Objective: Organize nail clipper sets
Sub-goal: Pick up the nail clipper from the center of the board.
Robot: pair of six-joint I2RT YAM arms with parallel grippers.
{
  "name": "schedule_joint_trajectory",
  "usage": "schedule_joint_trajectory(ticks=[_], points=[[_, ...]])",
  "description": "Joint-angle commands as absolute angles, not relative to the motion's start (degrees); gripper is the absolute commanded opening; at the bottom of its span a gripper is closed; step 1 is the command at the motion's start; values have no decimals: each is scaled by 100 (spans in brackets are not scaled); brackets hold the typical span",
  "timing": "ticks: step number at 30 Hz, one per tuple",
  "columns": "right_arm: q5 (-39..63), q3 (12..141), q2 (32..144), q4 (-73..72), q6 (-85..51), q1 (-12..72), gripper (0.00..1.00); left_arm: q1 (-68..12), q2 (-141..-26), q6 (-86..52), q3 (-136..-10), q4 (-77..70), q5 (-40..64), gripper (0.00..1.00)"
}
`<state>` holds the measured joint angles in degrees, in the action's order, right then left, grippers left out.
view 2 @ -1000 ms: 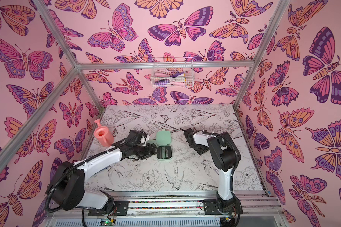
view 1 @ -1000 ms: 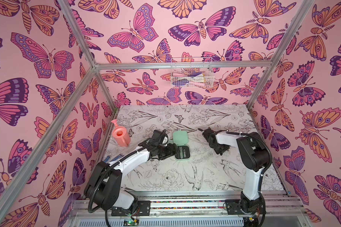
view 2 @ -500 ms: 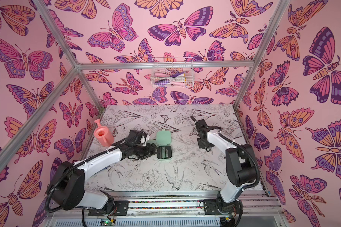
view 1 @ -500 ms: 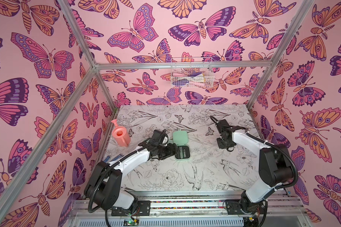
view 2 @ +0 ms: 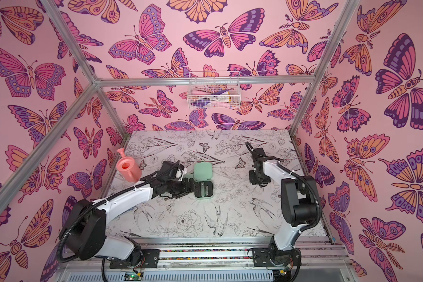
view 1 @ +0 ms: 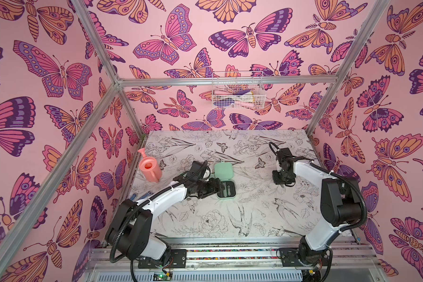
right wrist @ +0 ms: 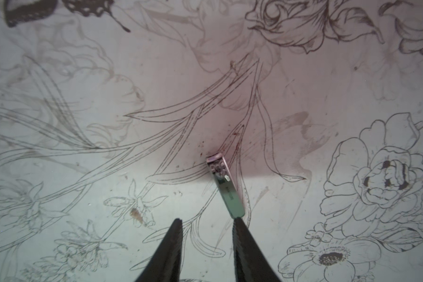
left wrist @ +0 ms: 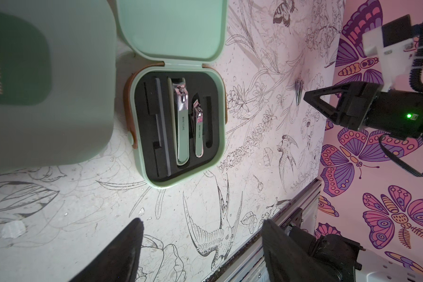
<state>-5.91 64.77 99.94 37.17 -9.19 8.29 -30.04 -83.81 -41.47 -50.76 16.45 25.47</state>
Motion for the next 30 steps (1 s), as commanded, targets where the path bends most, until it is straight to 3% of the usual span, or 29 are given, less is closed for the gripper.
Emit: schedule_joint_trajectory(ticks=[1, 22, 30], points=[[-463, 6610, 10128, 3666, -902, 791, 37, -3041, -8465, -4197, -5186, 1756, 2453, 78], [-601, 6812, 10497, 3622, -866, 630, 37, -3059, -8529, -4203, -5246, 1767, 2487, 76], [-459, 6869, 10731, 3560, -858, 555, 32, -3059, -8517, -4202, -5265, 1763, 2496, 76]])
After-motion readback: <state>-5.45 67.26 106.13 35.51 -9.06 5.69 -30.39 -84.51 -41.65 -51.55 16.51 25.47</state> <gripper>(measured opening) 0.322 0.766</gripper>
